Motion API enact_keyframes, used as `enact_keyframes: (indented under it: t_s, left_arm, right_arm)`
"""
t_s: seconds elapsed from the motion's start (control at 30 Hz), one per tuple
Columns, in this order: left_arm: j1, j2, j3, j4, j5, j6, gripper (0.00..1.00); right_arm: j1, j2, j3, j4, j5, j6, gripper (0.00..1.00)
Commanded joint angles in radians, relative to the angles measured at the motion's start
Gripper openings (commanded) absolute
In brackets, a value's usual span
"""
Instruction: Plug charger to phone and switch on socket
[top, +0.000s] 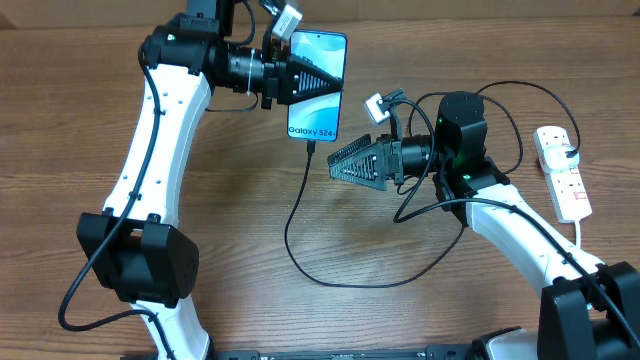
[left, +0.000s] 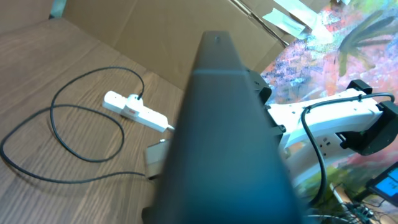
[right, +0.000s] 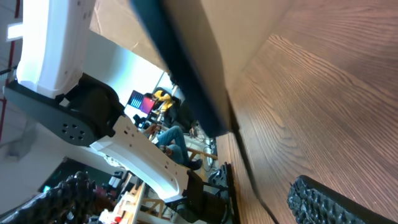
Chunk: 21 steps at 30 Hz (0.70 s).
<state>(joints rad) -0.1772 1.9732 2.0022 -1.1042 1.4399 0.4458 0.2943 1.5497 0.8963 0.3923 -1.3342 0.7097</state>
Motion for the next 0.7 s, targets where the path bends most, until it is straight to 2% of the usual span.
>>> enact_keyframes:
  t_s: [0.0,0.07,0.17,0.27,0.3,0.33,0.5,0.67]
  left_arm:
    - [-0.003,-0.011,0.008,-0.018,0.02,-0.027,0.04]
    - [-0.003,-0.011,0.008,-0.018,0.016,-0.097,0.04]
    - [-0.003,-0.011,0.008,-0.017,0.016,-0.209,0.04]
    - [-0.003,-0.011,0.008,-0.015,0.016,-0.308,0.04]
    - [-0.003,-0.011,0.008,-0.008,0.016,-0.357,0.04]
    - [-0.003,-0.011,0.008,-0.002,0.016,-0.394,0.04]
    - [-0.003,-0.011,0.008,0.043,0.015,-0.552,0.04]
    - [-0.003,-0.011,0.008,0.066,-0.092,-0.666,0.04]
  right_arm:
    - [-0.004,0.004,0.013,-0.05,0.055,0.0,0.99]
    - [-0.004,0.004,0.013,-0.113,0.11,-0.001,0.96]
    - [0.005,0.004,0.013,-0.164,0.164,-0.002,0.88]
    - [0.02,0.004,0.013,-0.113,0.161,0.003,0.73]
    - [0.031,0.004,0.013,-0.05,0.158,0.045,0.66]
    - [0.039,0.004,0.013,-0.011,0.157,0.072,0.64]
    - [0.077,0.004,0.013,0.142,0.151,0.178,0.63]
    - [0.103,0.004,0.013,0.16,0.163,0.181,0.62]
